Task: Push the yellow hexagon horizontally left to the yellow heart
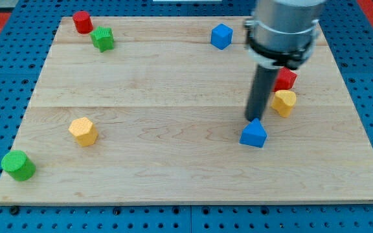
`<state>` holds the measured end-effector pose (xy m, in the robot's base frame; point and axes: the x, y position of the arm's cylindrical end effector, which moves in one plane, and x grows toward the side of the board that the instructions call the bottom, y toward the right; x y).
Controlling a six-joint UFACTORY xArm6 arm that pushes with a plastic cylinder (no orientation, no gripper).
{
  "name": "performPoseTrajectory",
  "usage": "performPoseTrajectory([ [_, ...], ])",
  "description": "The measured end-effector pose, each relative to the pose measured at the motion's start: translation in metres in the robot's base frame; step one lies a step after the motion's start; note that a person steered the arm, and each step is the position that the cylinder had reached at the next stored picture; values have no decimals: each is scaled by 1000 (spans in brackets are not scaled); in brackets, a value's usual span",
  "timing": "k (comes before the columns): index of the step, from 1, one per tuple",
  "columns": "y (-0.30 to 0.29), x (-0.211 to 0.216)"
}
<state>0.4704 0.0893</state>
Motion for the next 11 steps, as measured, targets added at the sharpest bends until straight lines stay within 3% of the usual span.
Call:
performPoseTrajectory([
  [1,-106,-12],
  [3,-153,93],
  [5,-284,59],
  [6,-295,26],
  [7,-254,-8],
  [9,-58,-19],
  [10,-19,9],
  [11,20,-6],
])
